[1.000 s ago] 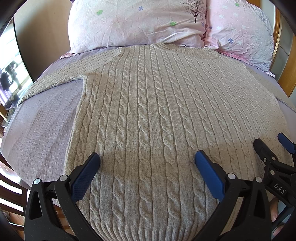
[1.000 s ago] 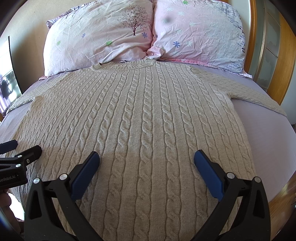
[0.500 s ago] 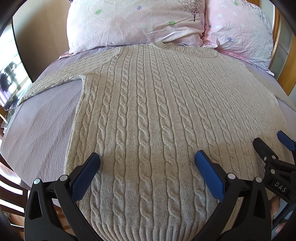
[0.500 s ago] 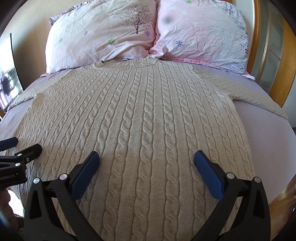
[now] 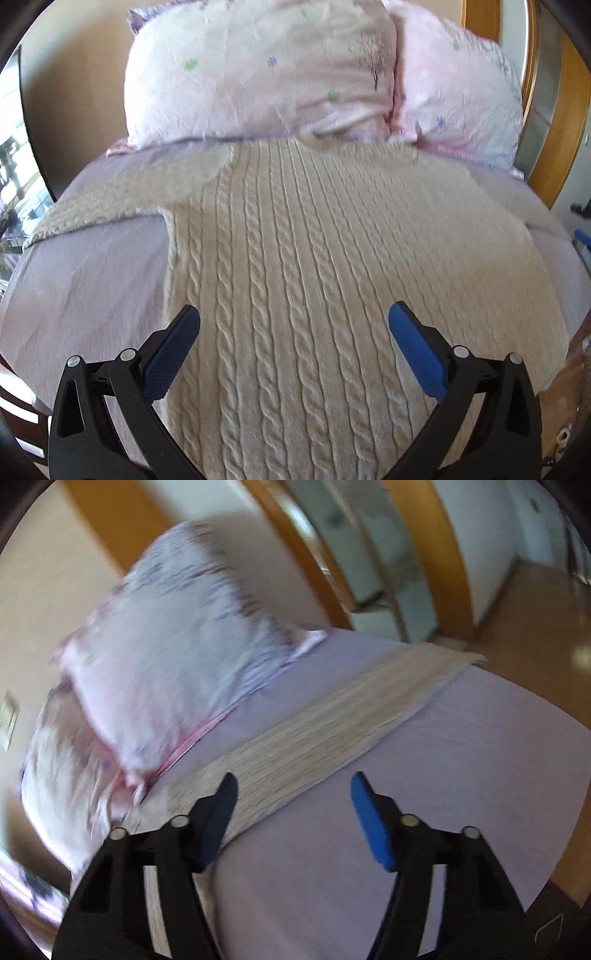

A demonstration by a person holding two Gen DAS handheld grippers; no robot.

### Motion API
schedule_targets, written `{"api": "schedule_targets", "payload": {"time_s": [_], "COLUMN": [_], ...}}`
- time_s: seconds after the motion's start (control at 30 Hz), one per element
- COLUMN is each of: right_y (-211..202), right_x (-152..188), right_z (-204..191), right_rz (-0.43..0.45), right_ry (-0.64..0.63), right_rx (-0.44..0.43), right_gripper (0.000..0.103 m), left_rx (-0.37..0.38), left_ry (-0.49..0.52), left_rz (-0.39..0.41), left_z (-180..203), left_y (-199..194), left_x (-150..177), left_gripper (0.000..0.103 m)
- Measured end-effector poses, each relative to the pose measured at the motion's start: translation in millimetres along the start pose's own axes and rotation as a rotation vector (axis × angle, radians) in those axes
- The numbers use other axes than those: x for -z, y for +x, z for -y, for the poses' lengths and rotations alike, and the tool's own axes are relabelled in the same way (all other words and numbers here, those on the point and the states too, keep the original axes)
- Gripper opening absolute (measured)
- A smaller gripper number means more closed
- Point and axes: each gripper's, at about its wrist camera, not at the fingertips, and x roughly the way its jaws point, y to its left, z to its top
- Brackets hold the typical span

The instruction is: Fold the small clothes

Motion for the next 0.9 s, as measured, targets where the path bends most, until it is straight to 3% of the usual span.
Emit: {"api": "schedule_targets", "payload": {"time_s": [0.1, 0.2, 0.3, 0.37, 0.43, 0.53, 0.63, 0.7, 0.8, 0.87, 0.9], "right_y": [34.2, 57.1, 68.7, 81.7, 82.9, 56.2, 31.5, 20.5, 25.5, 43.1, 49.4], "right_x": [-43.1, -63.2, -71.8, -77.0, -79.9, -74.1, -37.2, 5.5, 91.7, 157.7, 185.0], "right_z": [51.9, 80.0, 88.5, 91.7, 84.9, 16.5, -90.1, -162.7, -248.7, -283.6, -292.9], "right_rz": [-0.04, -0.046, -0.004, -0.01, 0.014, 0.137, 0.156, 0.121, -0.069, -0.301, -0.401], "right_ry": [0.207, 0.315, 0.326, 0.318, 0.304, 0.061, -0.22, -0.405, -0.633, -0.741, -0.786], "right_rx": [0.055, 0.087, 0.125, 0.141, 0.147, 0.084, -0.121, -0.277, -0.49, -0.605, -0.638], "right_gripper": [0.055, 0.054, 0.035, 0.01, 0.007, 0.007, 0.006, 0.006, 0.008, 0.017, 0.033], "left_rx": [0.062, 0.084, 0.0, -0.041, -0.051, -0.118, -0.194, -0.195, -0.158, -0.126, -0.116], "left_ry": [-0.073, -0.162, -0.238, -0.304, -0.39, -0.498, -0.552, -0.603, -0.714, -0.792, -0.828], "left_rz": [0.139, 0.17, 0.151, 0.139, 0.132, 0.134, 0.131, 0.128, 0.115, 0.104, 0.097], "left_z": [-27.7, -60.9, -96.1, -126.1, -156.0, -200.0, -236.8, -257.6, -281.2, -297.6, -305.2], "left_y": [-6.3, -0.7, 6.8, 9.7, 10.6, 11.7, 15.8, 20.9, 32.4, 39.8, 43.5], "left_x": [-18.1, -34.0, -44.3, -45.4, -41.9, -37.7, -38.7, -39.4, -37.2, -34.3, -32.8], "left_gripper": [0.102, 0.102, 0.102, 0.102, 0.102, 0.102, 0.102, 0.102, 0.1, 0.095, 0.093]}}
